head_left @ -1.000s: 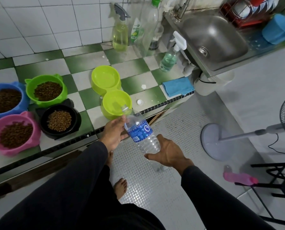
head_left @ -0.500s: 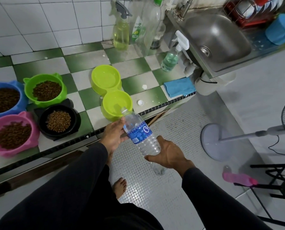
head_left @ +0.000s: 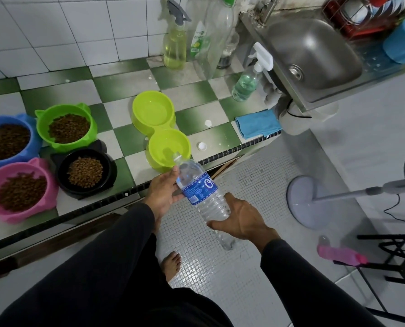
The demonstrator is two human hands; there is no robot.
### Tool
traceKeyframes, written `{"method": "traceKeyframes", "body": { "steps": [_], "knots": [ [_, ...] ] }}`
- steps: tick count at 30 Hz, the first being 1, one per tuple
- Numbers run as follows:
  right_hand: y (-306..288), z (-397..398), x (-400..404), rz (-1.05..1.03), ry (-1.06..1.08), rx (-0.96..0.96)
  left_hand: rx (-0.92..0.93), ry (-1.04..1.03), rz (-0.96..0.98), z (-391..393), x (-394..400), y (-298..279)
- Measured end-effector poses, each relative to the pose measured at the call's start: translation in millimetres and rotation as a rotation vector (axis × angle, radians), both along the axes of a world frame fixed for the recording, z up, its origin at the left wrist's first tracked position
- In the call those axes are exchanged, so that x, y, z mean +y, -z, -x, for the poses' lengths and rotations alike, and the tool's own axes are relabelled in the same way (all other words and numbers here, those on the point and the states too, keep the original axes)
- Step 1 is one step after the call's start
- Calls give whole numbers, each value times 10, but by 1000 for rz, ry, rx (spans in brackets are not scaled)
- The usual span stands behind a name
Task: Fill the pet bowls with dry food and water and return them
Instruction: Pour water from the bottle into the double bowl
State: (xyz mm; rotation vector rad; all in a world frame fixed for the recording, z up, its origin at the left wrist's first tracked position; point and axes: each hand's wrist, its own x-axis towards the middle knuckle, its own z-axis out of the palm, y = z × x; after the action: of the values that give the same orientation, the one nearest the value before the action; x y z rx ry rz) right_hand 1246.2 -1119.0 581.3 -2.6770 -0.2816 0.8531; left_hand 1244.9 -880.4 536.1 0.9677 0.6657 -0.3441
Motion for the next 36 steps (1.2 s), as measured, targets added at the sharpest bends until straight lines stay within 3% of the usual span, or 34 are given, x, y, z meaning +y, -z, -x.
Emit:
{"method": "traceKeyframes", "body": {
  "steps": [36],
  "knots": [
    [-205,17,35,6,4,40,36,-4,21,11,-38,6]
  ]
}}
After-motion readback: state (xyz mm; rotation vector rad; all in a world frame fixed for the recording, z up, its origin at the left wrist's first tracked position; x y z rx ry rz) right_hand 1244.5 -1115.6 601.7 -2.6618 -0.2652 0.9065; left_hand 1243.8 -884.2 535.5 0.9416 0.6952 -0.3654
